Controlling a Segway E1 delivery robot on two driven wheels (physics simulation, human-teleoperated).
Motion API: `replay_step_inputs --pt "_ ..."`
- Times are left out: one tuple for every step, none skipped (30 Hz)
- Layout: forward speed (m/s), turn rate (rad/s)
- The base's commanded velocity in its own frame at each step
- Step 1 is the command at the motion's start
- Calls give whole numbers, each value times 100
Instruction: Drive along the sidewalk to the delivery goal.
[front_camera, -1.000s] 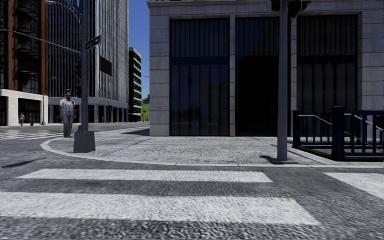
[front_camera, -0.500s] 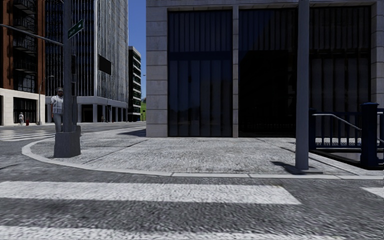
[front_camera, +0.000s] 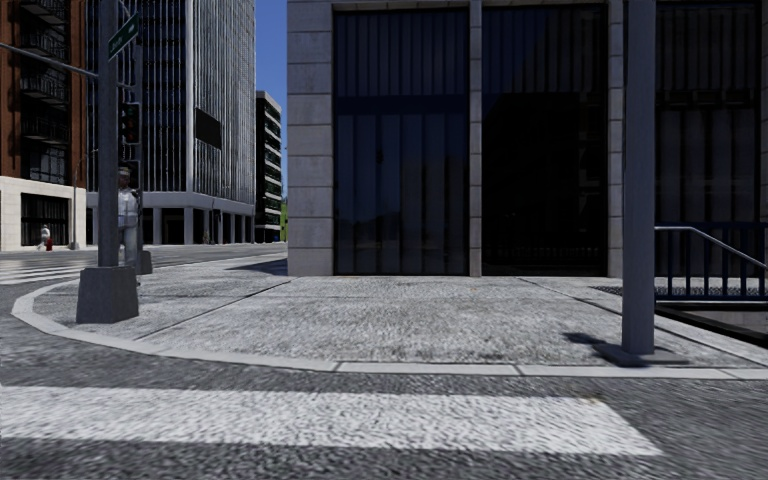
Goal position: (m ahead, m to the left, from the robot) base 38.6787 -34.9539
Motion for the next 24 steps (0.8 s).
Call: replay_step_inputs --pt "0 0" --pt "0 0" --pt "0 0" --pt "0 0" --pt "0 0" --pt "0 0" --pt "0 0" --pt "0 0" --pt "0 0" --pt "0 0" --pt "0 0" --pt "0 0" --pt "0 0" --pt "0 0" --pt "0 0" --pt "0 0" --pt "0 0" --pt "0 0" --pt "0 0" --pt "0 0" --pt "0 0" --pt "20 0" --pt "29 0" --pt "31 0"
